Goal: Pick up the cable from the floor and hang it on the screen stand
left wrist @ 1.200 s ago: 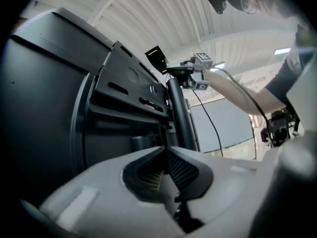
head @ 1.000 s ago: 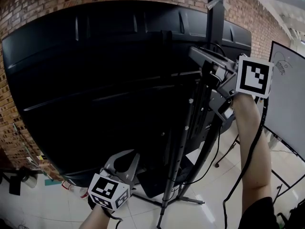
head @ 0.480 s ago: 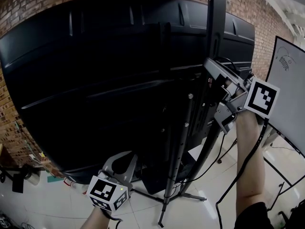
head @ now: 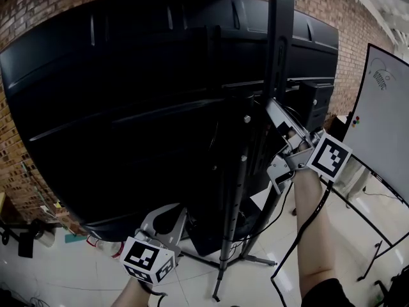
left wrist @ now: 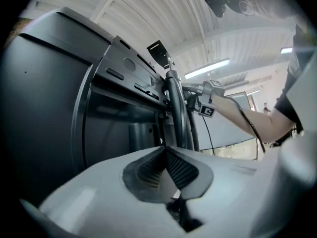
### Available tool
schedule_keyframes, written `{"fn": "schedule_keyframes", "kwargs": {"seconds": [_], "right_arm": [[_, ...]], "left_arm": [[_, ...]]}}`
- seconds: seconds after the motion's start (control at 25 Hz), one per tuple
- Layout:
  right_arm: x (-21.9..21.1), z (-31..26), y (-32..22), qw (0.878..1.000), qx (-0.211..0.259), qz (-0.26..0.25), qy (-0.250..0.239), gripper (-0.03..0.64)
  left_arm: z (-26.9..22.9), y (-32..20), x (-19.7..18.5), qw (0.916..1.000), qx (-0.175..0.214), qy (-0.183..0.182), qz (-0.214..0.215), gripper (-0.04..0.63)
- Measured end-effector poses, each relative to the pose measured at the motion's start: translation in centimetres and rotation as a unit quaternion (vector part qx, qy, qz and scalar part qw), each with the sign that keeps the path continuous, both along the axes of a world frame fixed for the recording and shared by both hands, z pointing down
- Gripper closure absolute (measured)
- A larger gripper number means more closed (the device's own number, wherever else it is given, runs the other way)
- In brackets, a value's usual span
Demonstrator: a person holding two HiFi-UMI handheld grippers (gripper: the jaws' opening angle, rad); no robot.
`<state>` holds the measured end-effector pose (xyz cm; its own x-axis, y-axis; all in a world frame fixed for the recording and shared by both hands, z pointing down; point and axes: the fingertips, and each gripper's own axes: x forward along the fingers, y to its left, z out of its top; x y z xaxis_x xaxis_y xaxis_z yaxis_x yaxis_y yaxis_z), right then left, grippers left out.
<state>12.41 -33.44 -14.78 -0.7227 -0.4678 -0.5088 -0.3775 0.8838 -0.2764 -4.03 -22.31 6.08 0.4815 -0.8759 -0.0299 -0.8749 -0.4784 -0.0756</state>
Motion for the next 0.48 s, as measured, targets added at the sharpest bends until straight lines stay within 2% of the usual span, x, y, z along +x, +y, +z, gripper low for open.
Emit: {"fn": "schedule_keyframes", "kwargs": {"seconds": [0.12,0.28,0.48], "right_arm": [[0.0,0.5,0.3,1.000,0.007,-0.002,-0.015,0.581],[-0.4,0.8,1.0,0.999,0.016,-0.008,-0.033,0.575],[-1.4,3.8,2.0,1.000,0.006,0.001,0.006,0.568]], "left_arm": [[0.4,0.5,0.0,0.9999,0.015,0.003,0.005,0.591],[0.4,1.0,-0.6,0.9991,0.039,0.014,-0.009,0.591],[2.2,1.8,-0.6,0.9996,0.023,0.010,-0.014,0.591]]}}
